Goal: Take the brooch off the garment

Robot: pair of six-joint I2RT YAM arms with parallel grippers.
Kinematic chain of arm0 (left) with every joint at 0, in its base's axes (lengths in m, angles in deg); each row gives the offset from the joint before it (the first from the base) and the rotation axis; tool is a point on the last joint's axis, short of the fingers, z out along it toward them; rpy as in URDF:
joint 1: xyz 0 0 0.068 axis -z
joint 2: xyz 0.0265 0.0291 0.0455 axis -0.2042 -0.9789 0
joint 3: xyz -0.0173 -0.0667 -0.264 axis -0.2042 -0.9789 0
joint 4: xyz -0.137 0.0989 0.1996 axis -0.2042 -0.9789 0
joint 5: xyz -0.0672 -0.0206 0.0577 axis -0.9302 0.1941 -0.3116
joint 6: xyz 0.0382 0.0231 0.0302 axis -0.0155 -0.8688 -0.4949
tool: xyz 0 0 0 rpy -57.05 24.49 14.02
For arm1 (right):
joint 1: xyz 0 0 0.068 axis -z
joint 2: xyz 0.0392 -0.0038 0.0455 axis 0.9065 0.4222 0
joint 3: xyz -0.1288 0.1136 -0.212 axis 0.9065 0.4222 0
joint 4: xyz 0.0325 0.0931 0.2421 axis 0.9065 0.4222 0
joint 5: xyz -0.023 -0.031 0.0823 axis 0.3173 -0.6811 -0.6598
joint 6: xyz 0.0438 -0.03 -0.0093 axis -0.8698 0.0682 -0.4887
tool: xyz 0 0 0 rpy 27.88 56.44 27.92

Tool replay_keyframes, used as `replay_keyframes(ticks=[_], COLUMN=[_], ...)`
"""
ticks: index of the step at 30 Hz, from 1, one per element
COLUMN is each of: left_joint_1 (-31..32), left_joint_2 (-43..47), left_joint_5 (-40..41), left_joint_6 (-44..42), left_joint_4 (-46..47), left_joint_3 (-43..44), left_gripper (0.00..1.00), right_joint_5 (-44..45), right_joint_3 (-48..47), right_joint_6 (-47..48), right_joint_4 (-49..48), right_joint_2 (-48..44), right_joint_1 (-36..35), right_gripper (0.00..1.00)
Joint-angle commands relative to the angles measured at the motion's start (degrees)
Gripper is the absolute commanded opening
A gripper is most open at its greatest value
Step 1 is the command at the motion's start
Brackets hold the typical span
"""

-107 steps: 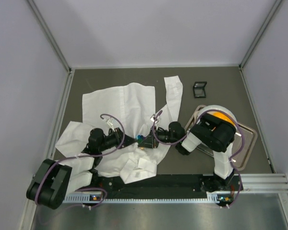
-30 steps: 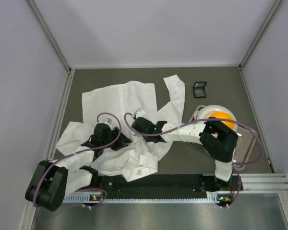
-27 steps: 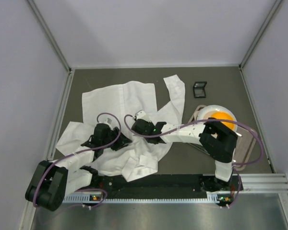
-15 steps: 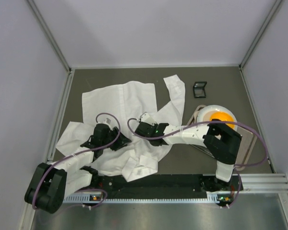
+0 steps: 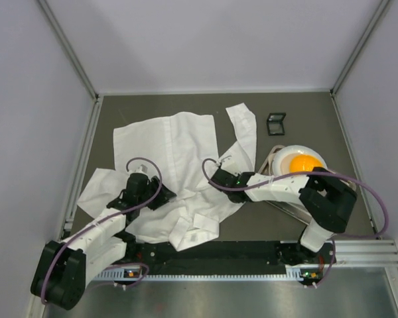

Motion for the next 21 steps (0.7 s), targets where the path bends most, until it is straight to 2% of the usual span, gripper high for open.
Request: replay_keyframes(ticks=[1,4,9,12,14,17,19,20,21], left_joint_1=[-0.35,-0.35,-0.35,-0.26,-0.35,-0.17,-0.17,-0.08,-0.08], left_joint_2=[1.70,2.58,2.59,2.41,2.67,3.46,3.55,3.55,2.94], left_joint_5=[2.68,-0.12,-11.96,-18.64,-20.77,-24.82,-29.45,-31.31,-33.33], left_joint_6=[-2.25,-4.53,-7.71,-8.15,-8.67,-9.90,-9.56,-9.03,-8.33], left_joint_4=[-3.90,-3.64,0.31,2.42,3.65,7.05,10.23,14.69,17.86], left_joint_3=[0.50,1.73,4.01,6.48,7.97,9.64,9.82,9.56,9.30], left_gripper=[0.52,0.52,0.52,0.52,0.57,0.59,0.61,0.61,0.61], right_joint_5=[-4.03,-3.94,-1.66,-4.72,-6.83,-13.41,-20.96,-24.21,-31.03], right_joint_3=[6.31,8.16,6.77,5.79,5.27,3.77,2.63,2.37,2.02], right_joint_6=[-8.14,-9.12,-7.71,-5.00,-2.54,2.74,5.03,5.47,5.82], right_joint_4=[4.89,5.07,7.43,7.62,6.39,4.72,2.61,1.65,-0.02], right_joint_2=[-4.48,-7.46,-13.18,-16.95,-20.55,-23.72,-26.71,-27.59,-29.25], right_joint_1=[1.59,1.51,1.24,0.89,0.71,1.06,3.08,4.22,5.53], right_gripper=[0.00,0.00,0.00,0.00,0.00,0.00,0.00,0.00,0.00])
